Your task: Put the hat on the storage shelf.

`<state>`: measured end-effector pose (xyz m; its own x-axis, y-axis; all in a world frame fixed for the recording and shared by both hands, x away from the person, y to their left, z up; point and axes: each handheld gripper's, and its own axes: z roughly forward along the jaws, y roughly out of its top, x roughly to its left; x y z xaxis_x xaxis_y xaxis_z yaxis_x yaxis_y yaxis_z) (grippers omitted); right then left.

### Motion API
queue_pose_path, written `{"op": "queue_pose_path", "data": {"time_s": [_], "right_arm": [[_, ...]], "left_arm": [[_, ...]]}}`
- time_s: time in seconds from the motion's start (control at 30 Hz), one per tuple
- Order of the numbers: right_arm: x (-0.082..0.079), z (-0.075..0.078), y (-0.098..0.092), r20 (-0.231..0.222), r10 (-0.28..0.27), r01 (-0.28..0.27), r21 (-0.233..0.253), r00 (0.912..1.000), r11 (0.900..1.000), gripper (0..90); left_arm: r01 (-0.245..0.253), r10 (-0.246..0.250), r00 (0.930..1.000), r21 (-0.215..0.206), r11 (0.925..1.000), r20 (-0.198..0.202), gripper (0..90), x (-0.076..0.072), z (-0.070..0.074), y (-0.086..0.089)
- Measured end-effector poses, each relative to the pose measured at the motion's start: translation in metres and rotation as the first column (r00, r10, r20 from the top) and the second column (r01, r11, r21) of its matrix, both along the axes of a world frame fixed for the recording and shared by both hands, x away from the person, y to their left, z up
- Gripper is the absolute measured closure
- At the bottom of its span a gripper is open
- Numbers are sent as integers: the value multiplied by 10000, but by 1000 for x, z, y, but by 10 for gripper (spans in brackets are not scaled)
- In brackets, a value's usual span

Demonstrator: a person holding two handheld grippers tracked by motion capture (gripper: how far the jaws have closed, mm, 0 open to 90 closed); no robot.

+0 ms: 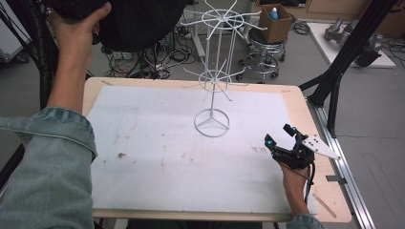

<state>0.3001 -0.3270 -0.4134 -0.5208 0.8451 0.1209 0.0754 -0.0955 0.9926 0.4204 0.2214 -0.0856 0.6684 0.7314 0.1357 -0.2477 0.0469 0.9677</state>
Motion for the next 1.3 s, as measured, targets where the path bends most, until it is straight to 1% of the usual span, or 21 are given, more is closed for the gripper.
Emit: {"op": "queue_pose_path", "data": {"time_s": [0.13,0.17,0.27,0.4,0.43,0.5,0.57,0.67,0.73,0.83,0.93,1.0,1.03,1.07,1.1,1.17,1.23,1.27,1.3], "right_arm": [[0,0,0,-8,22,-22,-17,10000,10000,108],[0,0,0,-12,24,-24,-13,10000,10000,108],[0,0,0,-5,23,-23,-17,10000,10000,108],[1,0,0,-24,27,-27,-39,10000,10000,108],[0,0,0,-44,32,-32,-33,10000,10000,108],[1,0,-1,13,23,-23,-73,10000,10000,108],[0,0,-1,0,28,-28,-92,10000,10000,108],[1,0,-1,15,29,-28,-92,10000,10000,108],[1,0,-1,0,26,-26,-86,10000,10000,108],[0,0,0,-29,44,-45,-66,10000,10000,108],[1,-1,0,-13,38,-39,-63,10000,10000,108],[0,0,0,-26,15,-16,-90,10000,10000,108],[0,0,0,-22,16,-16,-89,10000,10000,108],[0,0,0,-45,32,-33,-73,10000,10000,108],[1,0,0,-20,18,-18,-101,10000,9999,108],[1,0,0,-4,6,-6,-114,10000,9999,108],[1,0,0,-13,1,-1,-109,10000,9999,108],[1,0,0,-55,17,-17,-137,10000,9999,108],[1,0,0,-62,11,-12,-127,10000,9999,109]], "left_arm": [[-73,72,9999,-117,9999,-107,783,8,-1,-7],[-76,73,9998,-149,9999,-195,783,10,-1,-9],[-1,-3,9994,-116,9999,-345,781,15,-4,-14],[54,-47,9993,191,9998,-371,781,18,-7,-24],[60,-48,9991,287,9996,-424,781,19,-8,-27],[80,-60,9983,337,9994,-579,780,21,-10,-31],[135,-101,9978,506,9986,-658,778,22,-13,-34],[206,-157,9963,582,9981,-841,773,22,-16,-38],[245,-173,9945,690,9973,-1036,770,22,-18,-39],[330,-203,9924,1038,9941,-1211,762,20,-21,-43],[401,-229,9897,1197,9920,-1413,759,19,-22,-46],[498,-289,9867,1281,9905,-1602,758,19,-24,-47],[579,-333,9836,1353,9891,-1774,756,20,-25,-47],[553,-294,9833,1409,9885,-1797,754,20,-26,-47],[442,-204,9850,1364,9897,-1711,754,19,-29,-47],[514,-336,9832,953,9941,-1797,754,19,-36,-45],[517,-359,9811,791,9955,-1900,754,20,-44,-42],[533,-384,9813,747,9958,-1887,752,20,-47,-41],[613,-480,9799,634,9961,-1934,751,20,-51,-39]]}}
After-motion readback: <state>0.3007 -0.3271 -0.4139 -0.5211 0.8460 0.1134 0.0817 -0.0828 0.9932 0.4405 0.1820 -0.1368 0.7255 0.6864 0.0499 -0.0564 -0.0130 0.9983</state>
